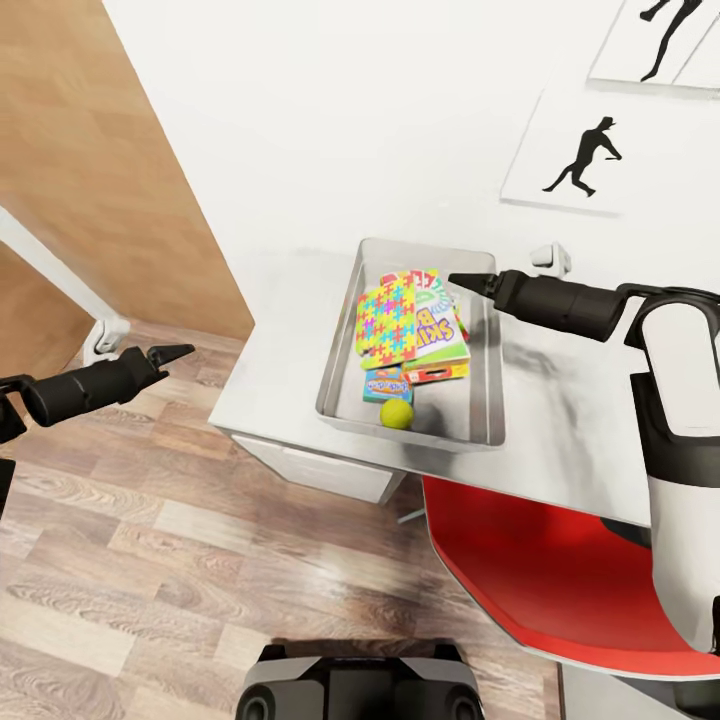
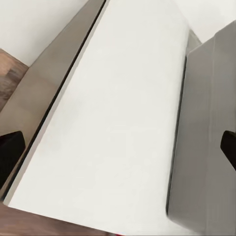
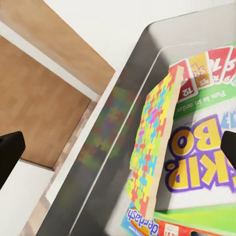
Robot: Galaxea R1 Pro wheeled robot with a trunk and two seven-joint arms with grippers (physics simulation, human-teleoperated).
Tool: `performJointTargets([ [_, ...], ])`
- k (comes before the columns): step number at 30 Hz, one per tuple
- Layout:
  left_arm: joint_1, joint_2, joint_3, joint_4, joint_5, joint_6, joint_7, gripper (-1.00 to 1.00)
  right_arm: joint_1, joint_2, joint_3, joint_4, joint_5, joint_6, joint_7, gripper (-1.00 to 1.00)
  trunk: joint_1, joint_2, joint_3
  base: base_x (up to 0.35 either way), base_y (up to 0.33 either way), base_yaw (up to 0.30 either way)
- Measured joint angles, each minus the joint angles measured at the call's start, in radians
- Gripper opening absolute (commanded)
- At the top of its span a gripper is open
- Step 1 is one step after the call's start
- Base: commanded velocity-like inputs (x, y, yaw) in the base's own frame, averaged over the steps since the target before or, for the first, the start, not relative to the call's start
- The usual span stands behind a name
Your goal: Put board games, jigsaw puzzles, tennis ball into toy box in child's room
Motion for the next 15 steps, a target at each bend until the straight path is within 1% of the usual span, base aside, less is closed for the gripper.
performJointTargets([
  [2,0.028,-0.012,0.002,-0.005,0.000,-0.001,0.000,1.00,0.001,-0.002,0.000,0.000,0.001,0.000,-0.006,1.00,0.000,0.000,0.003,0.000,0.000,0.000],
  [3,0.028,-0.012,0.002,-0.005,0.000,-0.001,0.000,1.00,0.001,-0.002,0.000,0.000,0.001,0.000,-0.006,1.00,0.000,0.000,0.005,0.000,0.000,0.000],
  [5,0.056,-0.030,0.001,-0.009,-0.001,-0.003,0.000,1.00,0.002,-0.004,0.000,0.000,0.002,0.000,-0.014,1.00,0.000,0.000,0.008,0.000,0.000,0.000],
  [6,0.080,-0.046,-0.001,-0.011,-0.007,-0.004,0.003,1.00,0.003,-0.006,0.000,0.000,0.004,0.000,-0.020,1.00,0.000,0.000,0.009,0.000,0.000,0.000],
  [7,0.092,-0.052,-0.002,-0.011,-0.009,-0.005,0.002,1.00,0.003,-0.007,0.000,0.000,0.004,0.000,-0.022,1.00,0.000,0.000,0.011,0.000,0.000,0.000],
  [8,0.093,-0.052,-0.002,-0.011,-0.008,-0.005,0.002,1.00,0.003,-0.007,0.000,0.000,0.004,0.000,-0.022,1.00,0.000,0.000,0.012,0.000,0.000,0.000],
  [12,0.147,-0.064,-0.001,-0.013,-0.014,-0.005,0.000,1.00,0.004,-0.009,0.001,0.000,0.006,0.000,-0.027,1.00,0.000,0.000,0.019,0.000,0.000,0.000],
  [13,0.148,-0.064,-0.001,-0.013,-0.013,-0.005,0.000,1.00,0.004,-0.009,0.001,0.000,0.005,0.000,-0.027,1.00,0.000,0.000,0.020,0.000,0.000,0.000],
  [14,0.168,-0.066,0.000,-0.013,-0.015,-0.007,-0.002,1.00,0.004,-0.009,-0.001,0.000,0.006,0.000,-0.028,1.00,0.000,0.000,0.022,0.000,0.000,0.000],
  [15,0.213,-0.071,0.003,-0.014,-0.019,-0.012,-0.012,1.00,0.005,-0.011,-0.004,0.000,0.007,0.000,-0.030,1.00,0.000,0.000,0.023,0.000,0.000,0.000],
])
